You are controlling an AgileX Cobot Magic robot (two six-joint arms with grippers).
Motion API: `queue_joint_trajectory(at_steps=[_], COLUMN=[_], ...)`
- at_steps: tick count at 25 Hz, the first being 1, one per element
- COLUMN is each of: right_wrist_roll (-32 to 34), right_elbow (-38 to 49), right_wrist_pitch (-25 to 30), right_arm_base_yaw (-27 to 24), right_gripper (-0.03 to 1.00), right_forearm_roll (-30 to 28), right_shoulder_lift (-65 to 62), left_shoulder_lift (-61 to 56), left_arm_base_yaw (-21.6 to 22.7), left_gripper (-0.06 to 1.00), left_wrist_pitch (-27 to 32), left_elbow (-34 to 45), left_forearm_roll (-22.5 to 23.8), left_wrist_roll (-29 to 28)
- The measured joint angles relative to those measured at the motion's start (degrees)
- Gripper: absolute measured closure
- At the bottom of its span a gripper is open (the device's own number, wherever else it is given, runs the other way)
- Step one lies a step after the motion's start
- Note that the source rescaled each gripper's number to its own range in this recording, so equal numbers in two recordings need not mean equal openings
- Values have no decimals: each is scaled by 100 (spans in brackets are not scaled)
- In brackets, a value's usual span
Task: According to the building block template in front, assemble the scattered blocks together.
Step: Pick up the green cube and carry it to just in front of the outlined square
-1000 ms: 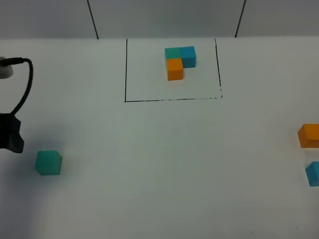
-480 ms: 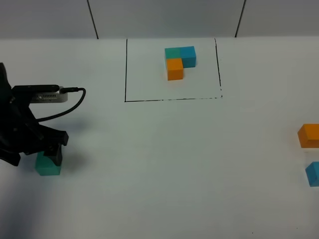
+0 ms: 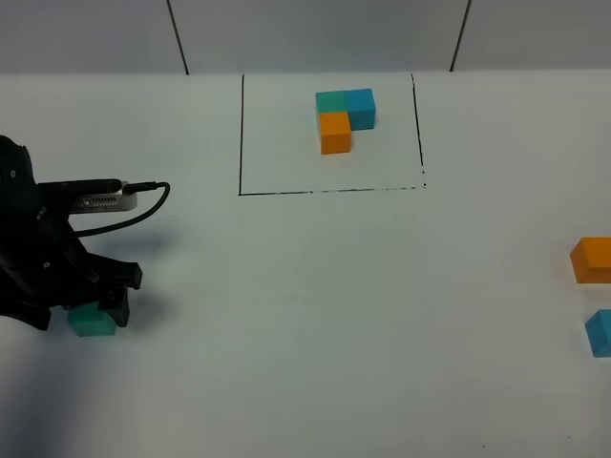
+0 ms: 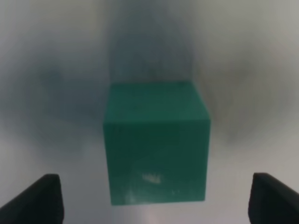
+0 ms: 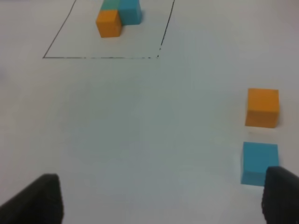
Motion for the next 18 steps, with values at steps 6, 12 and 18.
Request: queue_joint_trajectory(at_steps=[6,12,18], right_wrist_roll=[0,0,0], right_elbow=[0,0,0], right_wrist_pitch=[0,0,0], right_arm_base_yaw=[0,0,0], right_gripper=[24,24,24], right_forearm_roll=[0,0,0], right_shoulder_lift=[0,0,0], left_shoulder_lift=[18,18,93], left_arm_base_yaw=[0,0,0], left_gripper=[17,48,94], left_wrist_pitch=[-518,-601,-559], left_elbow=[245,282,315], left_forearm_roll=[0,0,0], left_wrist_roll=[0,-6,-12])
